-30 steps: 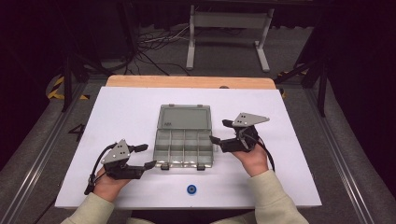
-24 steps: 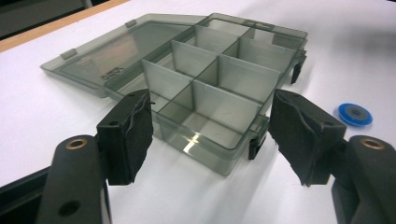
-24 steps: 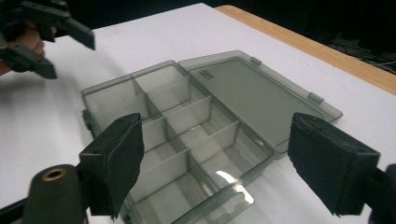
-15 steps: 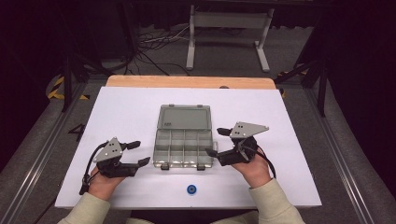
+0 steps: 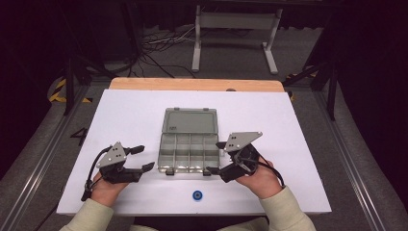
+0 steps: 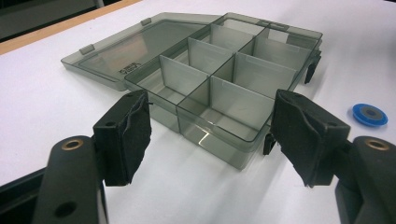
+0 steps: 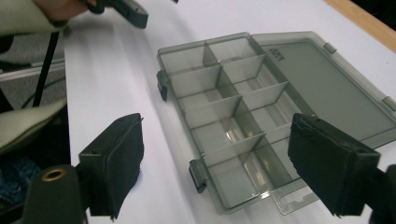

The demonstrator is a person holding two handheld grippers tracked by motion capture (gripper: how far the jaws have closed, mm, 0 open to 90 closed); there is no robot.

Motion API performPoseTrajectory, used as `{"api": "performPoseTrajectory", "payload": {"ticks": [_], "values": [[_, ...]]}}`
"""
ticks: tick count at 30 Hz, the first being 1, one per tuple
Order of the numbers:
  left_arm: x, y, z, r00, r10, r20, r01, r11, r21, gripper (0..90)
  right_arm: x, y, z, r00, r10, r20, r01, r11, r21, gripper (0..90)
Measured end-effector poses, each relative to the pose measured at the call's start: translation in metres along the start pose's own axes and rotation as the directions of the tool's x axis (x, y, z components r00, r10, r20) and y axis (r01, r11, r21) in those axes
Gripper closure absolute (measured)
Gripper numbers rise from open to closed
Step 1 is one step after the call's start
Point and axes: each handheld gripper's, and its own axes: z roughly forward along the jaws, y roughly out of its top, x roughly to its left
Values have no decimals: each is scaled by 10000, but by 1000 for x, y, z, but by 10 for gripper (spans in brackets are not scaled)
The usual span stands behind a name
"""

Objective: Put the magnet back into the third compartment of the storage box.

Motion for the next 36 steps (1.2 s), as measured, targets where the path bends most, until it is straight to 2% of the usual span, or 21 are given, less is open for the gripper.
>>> {"api": "performPoseTrajectory", "payload": {"ticks": [2,3,9,21,31,32,36], "values": [[0,0,0,10000,-3,4,3,10000,2,295,2,0,1,9999,-106,-27,106,9999,128,193],[0,-1,-1,10000,-10,-11,10,10000,-1,294,7,1,6,9993,-341,-156,348,9982,480,195],[1,-1,0,10000,-43,-6,43,10000,-12,293,16,1,18,9956,-845,-396,890,9874,1308,195],[0,-1,0,10000,-19,11,18,10000,18,290,26,-7,35,9915,-922,-916,1089,9740,1986,196],[0,-1,-1,10000,-23,-15,23,10000,6,290,33,-15,51,9865,-927,-1353,1251,9589,2548,196],[1,-1,0,10000,-36,-7,36,10000,8,290,35,-17,55,9849,-884,-1490,1267,9541,2713,195],[0,-1,0,10000,-27,-11,27,10000,17,290,39,-21,61,9827,-913,-1608,1360,9461,2941,195]]}}
